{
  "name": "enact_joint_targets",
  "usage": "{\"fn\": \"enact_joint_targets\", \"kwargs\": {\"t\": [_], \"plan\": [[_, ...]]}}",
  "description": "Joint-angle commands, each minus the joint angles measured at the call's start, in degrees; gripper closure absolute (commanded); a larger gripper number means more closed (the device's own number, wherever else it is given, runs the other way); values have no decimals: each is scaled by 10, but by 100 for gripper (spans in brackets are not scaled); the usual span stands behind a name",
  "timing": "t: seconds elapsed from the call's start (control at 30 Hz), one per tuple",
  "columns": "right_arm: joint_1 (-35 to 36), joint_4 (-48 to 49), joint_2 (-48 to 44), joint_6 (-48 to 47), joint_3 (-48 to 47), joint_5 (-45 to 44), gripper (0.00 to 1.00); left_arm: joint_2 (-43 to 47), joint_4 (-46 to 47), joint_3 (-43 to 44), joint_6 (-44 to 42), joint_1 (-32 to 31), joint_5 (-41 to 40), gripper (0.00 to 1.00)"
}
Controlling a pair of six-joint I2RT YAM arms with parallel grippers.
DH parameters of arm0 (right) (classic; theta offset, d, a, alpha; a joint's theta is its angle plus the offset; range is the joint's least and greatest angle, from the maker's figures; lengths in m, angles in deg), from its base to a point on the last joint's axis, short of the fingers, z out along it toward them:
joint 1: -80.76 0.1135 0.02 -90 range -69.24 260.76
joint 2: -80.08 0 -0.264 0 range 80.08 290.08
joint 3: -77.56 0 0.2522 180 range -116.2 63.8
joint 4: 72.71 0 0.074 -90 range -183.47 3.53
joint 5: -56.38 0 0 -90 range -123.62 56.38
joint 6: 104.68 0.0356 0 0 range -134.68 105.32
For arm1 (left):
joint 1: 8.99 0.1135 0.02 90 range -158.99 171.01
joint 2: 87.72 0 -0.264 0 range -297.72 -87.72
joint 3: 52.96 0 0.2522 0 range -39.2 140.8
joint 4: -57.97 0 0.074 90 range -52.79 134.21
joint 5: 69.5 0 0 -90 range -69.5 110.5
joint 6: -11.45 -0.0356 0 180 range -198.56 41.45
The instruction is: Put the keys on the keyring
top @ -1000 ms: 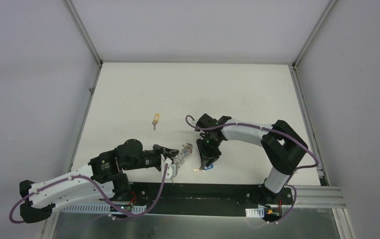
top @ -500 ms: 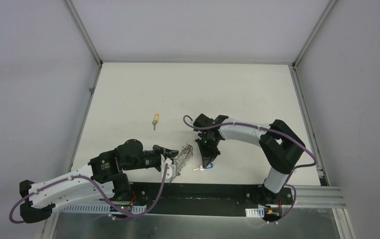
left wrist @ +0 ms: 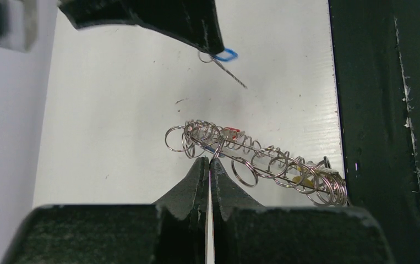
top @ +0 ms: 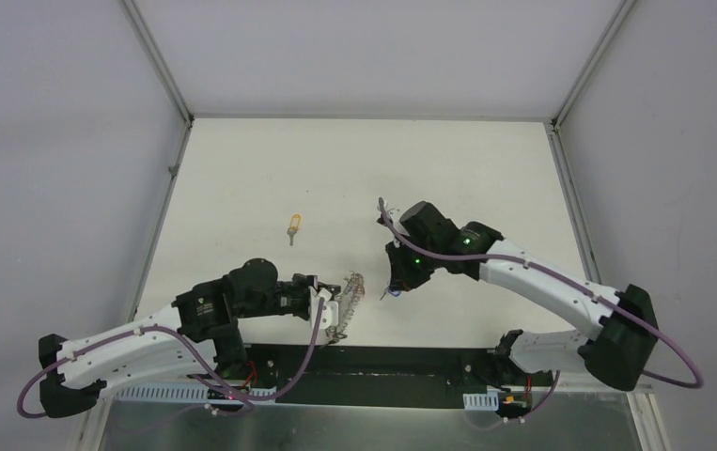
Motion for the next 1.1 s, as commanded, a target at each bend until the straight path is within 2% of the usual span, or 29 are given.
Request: {"fn": "enact_joint_targets", "kwargs": {"t": [0.0,0.33,0.53,0.63,0.83,1.07], "plan": [[2,63,-73,-95,26,-44,100,-15,39,37,22,-5,25,100],[2,123,-180,-265,49,61,100,-48,62,47,34,-5,54,100],[2,145,-186,-388,48,207,100,-69,76,55,38,-5,81,100],[4,148,-180,-407,41,232,100,-76,82,58,37,-5,92,100],[26,120,-164,-437,24,204,100,-84,101,58,52,-4,106,100],[90,93,-154,-487,13,107,100,-93,107,58,61,-4,116,100]]}}
